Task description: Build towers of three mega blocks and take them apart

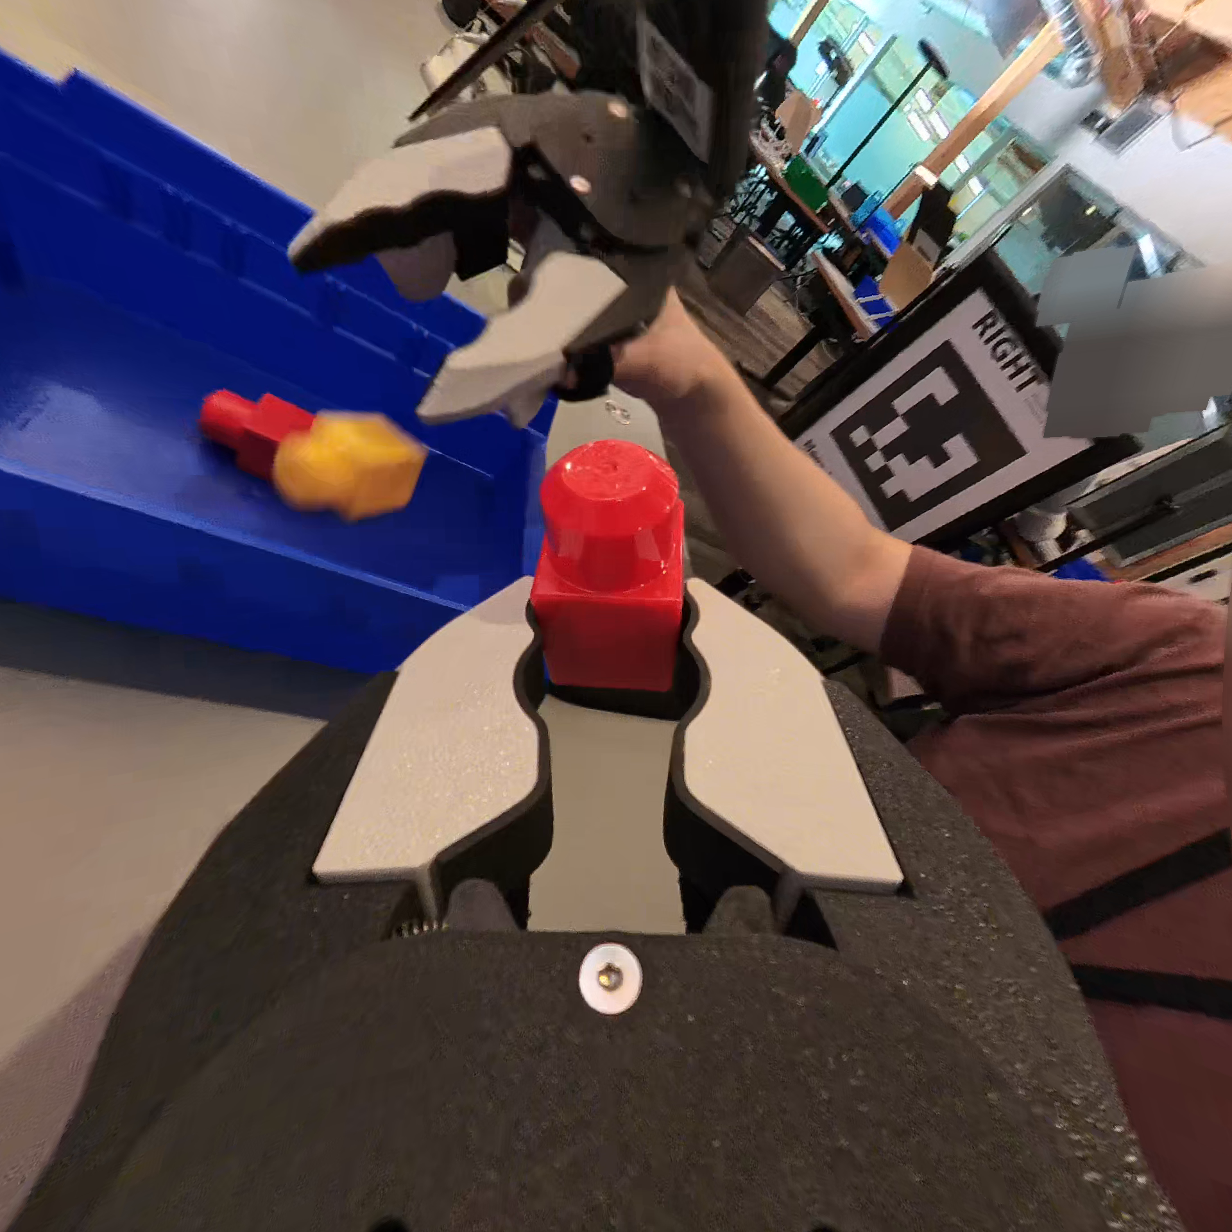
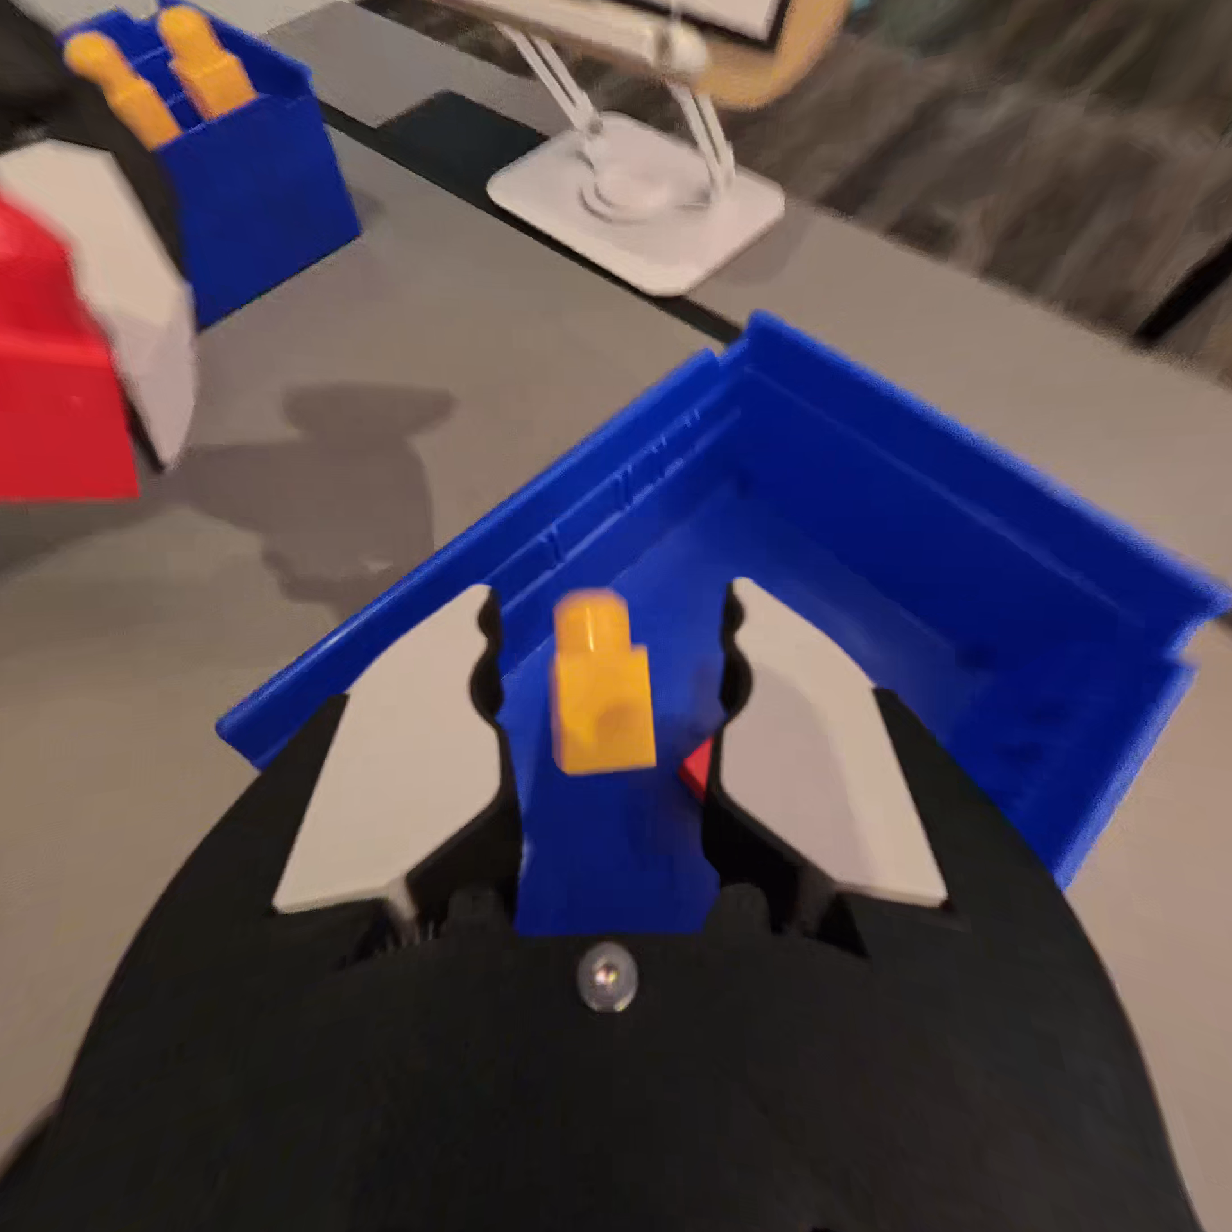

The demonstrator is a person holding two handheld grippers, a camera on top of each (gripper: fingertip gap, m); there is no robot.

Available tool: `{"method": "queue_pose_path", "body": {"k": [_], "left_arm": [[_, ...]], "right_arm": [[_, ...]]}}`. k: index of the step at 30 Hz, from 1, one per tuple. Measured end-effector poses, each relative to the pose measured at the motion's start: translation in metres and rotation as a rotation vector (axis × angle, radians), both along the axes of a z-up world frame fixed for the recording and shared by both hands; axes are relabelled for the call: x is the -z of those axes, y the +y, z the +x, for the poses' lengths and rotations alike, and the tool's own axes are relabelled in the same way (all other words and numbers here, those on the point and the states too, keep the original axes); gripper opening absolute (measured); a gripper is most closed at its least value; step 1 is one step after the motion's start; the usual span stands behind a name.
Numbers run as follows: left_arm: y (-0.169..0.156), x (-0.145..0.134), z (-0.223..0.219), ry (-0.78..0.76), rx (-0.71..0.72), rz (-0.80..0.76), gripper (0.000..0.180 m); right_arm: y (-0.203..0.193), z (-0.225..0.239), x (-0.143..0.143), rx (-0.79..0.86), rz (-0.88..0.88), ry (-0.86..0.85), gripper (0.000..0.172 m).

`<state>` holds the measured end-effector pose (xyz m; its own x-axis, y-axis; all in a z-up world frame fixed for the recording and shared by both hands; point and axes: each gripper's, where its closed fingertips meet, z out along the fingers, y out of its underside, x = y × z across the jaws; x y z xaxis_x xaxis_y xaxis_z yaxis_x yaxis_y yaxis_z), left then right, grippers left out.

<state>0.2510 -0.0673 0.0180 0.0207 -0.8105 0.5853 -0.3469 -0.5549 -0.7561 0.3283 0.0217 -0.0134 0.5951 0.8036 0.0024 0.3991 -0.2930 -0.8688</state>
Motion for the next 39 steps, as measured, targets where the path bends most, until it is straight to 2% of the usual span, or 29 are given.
{"method": "queue_pose_path", "body": {"k": [3, 5, 6, 7, 9, 10, 11, 14, 16, 17, 20, 23, 25, 27, 28, 30, 33, 35, 39], "left_arm": [[-0.001, 0.000, -0.001, 0.001, 0.018, -0.065, 0.036], [-0.004, -0.004, 0.001, -0.017, 0.038, -0.093, 0.036], [-0.008, -0.008, 0.003, -0.037, 0.057, -0.117, 0.036], [-0.011, -0.011, 0.005, -0.055, 0.073, -0.142, 0.036], [-0.019, -0.019, 0.007, -0.089, 0.116, -0.162, 0.036], [-0.023, -0.022, 0.008, -0.102, 0.130, -0.173, 0.036], [-0.026, -0.024, 0.008, -0.102, 0.136, -0.179, 0.036], [-0.027, -0.036, -0.001, -0.158, 0.101, -0.195, 0.043], [-0.026, -0.045, -0.023, -0.182, 0.012, -0.170, 0.048], [-0.027, -0.047, -0.038, -0.180, -0.053, -0.117, 0.048], [-0.033, -0.047, -0.099, -0.105, -0.324, 0.114, 0.048], [-0.049, -0.046, -0.173, -0.007, -0.643, 0.308, 0.048], [-0.058, -0.037, -0.234, 0.131, -0.906, 0.430, 0.051], [-0.065, -0.024, -0.302, 0.333, -1.174, 0.545, 0.067], [-0.069, -0.018, -0.326, 0.412, -1.251, 0.582, 0.067], [-0.071, -0.001, -0.344, 0.468, -1.267, 0.565, 0.069], [-0.060, 0.032, -0.337, 0.466, -1.222, 0.390, 0.075], [-0.047, 0.050, -0.343, 0.511, -1.257, 0.346, 0.066], [-0.034, 0.074, -0.359, 0.657, -1.288, 0.370, 0.048]], "right_arm": [[-0.049, -0.042, -0.052, -0.230, 0.305, 0.129, 0.076], [-0.073, -0.063, -0.075, -0.303, 0.486, 0.091, 0.078], [-0.081, -0.072, -0.081, -0.333, 0.543, 0.060, 0.084], [-0.088, -0.081, -0.081, -0.374, 0.560, 0.029, 0.091], [-0.094, -0.095, -0.075, -0.422, 0.559, -0.037, 0.090], [-0.095, -0.099, -0.072, -0.438, 0.571, -0.065, 0.085], [-0.097, -0.101, -0.072, -0.448, 0.584, -0.078, 0.066], [-0.098, -0.098, -0.082, -0.444, 0.565, 0.000, 0.065], [-0.081, -0.078, -0.080, -0.371, 0.540, 0.001, 0.065], [-0.065, -0.063, -0.070, -0.316, 0.495, -0.038, 0.065], [-0.010, -0.008, -0.013, -0.087, 0.290, -0.240, 0.067], [0.011, 0.018, 0.032, 0.023, 0.126, -0.314, 0.072], [0.014, 0.018, 0.036, 0.052, 0.114, -0.285, 0.081], [0.011, 0.009, 0.030, 0.033, 0.136, -0.232, 0.082], [0.009, 0.004, 0.026, 0.020, 0.145, -0.210, 0.081], [0.006, -0.004, 0.020, -0.004, 0.144, -0.188, 0.081], [0.002, -0.016, 0.018, -0.033, 0.132, -0.199, 0.082], [-0.005, -0.025, 0.017, -0.061, 0.134, -0.206, 0.081], [-0.023, -0.035, 0.022, -0.117, 0.142, -0.251, 0.080]]}}
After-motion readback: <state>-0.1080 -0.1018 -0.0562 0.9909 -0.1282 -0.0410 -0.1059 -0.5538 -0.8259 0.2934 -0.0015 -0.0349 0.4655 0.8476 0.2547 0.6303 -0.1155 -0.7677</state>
